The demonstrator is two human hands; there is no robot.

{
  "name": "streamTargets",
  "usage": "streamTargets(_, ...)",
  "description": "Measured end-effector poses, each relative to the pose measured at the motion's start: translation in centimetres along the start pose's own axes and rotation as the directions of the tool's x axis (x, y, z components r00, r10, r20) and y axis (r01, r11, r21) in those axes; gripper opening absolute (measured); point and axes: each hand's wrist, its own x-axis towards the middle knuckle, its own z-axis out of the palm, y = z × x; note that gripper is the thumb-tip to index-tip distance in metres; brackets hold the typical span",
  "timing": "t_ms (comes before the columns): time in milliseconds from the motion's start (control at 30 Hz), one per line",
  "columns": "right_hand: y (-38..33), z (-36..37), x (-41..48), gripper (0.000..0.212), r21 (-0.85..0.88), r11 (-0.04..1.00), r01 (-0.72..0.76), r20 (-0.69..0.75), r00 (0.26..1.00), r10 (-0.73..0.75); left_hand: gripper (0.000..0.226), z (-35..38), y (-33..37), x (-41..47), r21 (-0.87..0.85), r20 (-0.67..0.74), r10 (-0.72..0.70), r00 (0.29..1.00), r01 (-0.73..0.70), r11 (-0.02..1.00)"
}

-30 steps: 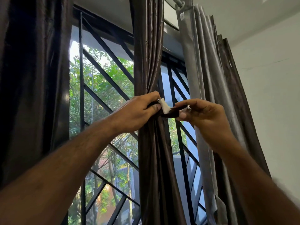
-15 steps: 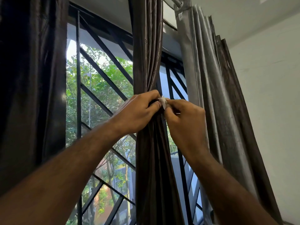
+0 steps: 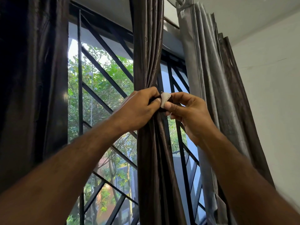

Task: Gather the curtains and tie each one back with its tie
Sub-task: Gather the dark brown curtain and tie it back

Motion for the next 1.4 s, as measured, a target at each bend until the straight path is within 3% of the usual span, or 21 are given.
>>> streamTargets(300, -0.1, -0.9, 0.3, 0.019, 0.048, 0.996, 0.081, 0.011, 0.997, -0.082, 0.017, 0.3, -0.1, 0.0, 0.050, -0.116, -0.020, 0.993, 0.026, 0.998)
streamTargets(500, -0.6, -0.7, 0.8, 0.028, -0.130, 0.989, 0.066, 0.008, 0.998, -0.066, 0.013, 0.6, 0.1, -0.1, 0.077, -0.075, 0.058, 0.995, -0.053, 0.996)
streamTargets(667, -1.0, -0.7, 1.2, 0.010, -0.272, 0.962, -0.015, 0.027, 0.999, 0.023, 0.016, 0.6, 0.2, -0.3, -0.037, -0.005, 0.025, 1.000, -0.026, 0.999)
streamTargets(733, -1.1, -0.6, 1.4, 0.008, -0.344, 0.939, -0.008, 0.007, 1.000, 0.011, 0.022, 0.5, 0.4, -0.4, -0.144, 0.063, -0.013, 0.998, 0.022, 0.989)
streamTargets(800, -1.2, -0.4, 1.6, 0.005, -0.406, 0.914, 0.020, -0.001, 1.000, -0.022, 0.023, 0.6, 0.3, -0.3, -0.125, 0.079, -0.008, 0.997, 0.018, 0.992)
streamTargets(867, -1.4, -0.3, 1.7, 0.008, -0.408, 0.912, 0.032, -0.002, 0.999, -0.035, 0.017, 0.6, 0.0, -0.2, -0.077, 0.025, 0.008, 1.000, -0.006, 0.997)
streamTargets(1000, -1.4, -0.7, 1.6, 0.021, -0.244, 0.970, -0.003, 0.073, 0.997, 0.022, 0.012, 0.6, -0.3, -0.1, -0.083, -0.043, 0.005, 0.999, -0.008, 0.997)
streamTargets(1133, -1.3, -0.4, 1.7, 0.008, -0.368, 0.929, 0.034, 0.001, 0.999, -0.036, 0.020, 0.6, 0.2, 0.1, -0.095, 0.061, -0.032, 0.998, 0.038, 0.995)
streamTargets(1200, -1.3, 0.3, 1.9, 0.010, -0.452, 0.889, 0.071, -0.046, 0.994, -0.103, 0.022, 0.7, 0.3, 0.3, -0.033, 0.081, -0.037, 0.996, 0.039, 0.999)
streamTargets(1400, -0.4, 1.8, 1.5, 0.023, -0.530, 0.830, 0.173, -0.085, 0.963, -0.256, 0.016, 1.9, 0.2, 0.3, 0.212, -0.144, -0.008, 0.989, 0.039, 0.977)
